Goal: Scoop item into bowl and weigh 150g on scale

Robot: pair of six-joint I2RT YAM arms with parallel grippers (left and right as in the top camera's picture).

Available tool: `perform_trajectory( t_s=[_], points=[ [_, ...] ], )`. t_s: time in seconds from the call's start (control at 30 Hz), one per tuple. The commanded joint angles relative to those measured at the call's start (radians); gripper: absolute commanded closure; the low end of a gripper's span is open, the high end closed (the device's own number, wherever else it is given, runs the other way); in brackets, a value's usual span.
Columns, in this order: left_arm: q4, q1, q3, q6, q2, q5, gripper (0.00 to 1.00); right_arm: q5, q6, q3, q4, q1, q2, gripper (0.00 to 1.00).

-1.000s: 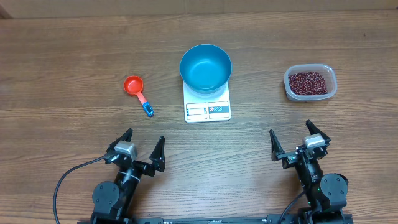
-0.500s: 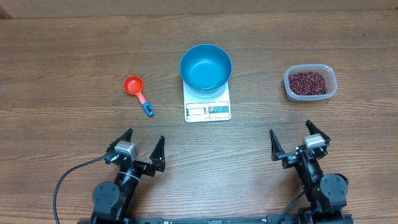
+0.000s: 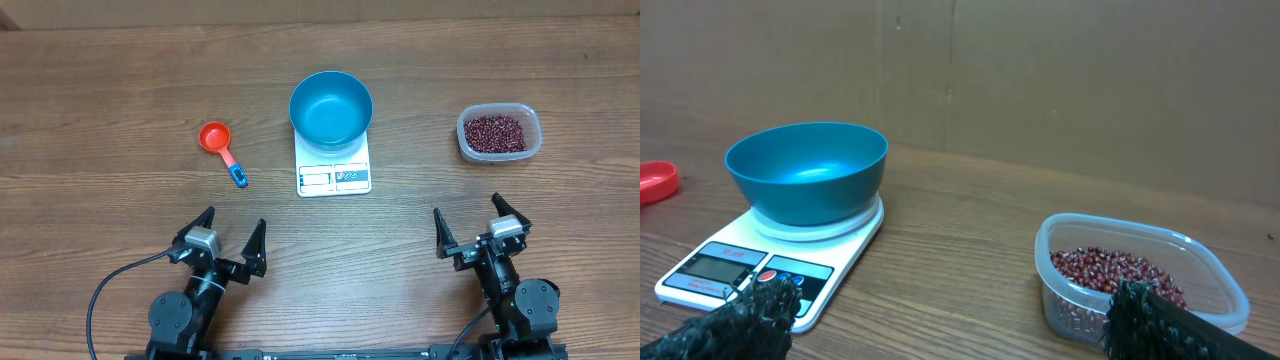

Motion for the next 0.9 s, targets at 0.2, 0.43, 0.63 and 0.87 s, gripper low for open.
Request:
perform_trajectory(
  t_s=[0.2, 0.43, 0.63, 0.87],
  points=[
    [-0.065, 0.000, 0.097, 0.040, 0.000, 0.018, 0.00, 0.008, 0.001, -0.010, 0.006, -0.002, 0.001, 0.00],
    [-0.195, 0.000, 0.252, 0.062, 0.002, -0.069, 0.00, 0.008, 0.001, -0.010, 0.006, -0.002, 0.001, 0.00],
    [-0.260, 0.000, 0.357, 0.061, 0.060, -0.068, 0.00, 0.008, 0.001, -0.010, 0.006, -0.002, 0.001, 0.00],
    [-0.323, 0.000, 0.527, 0.061, 0.245, -0.068, 0.01, 0.008, 0.001, -0.010, 0.006, -0.002, 0.001, 0.00]
  ],
)
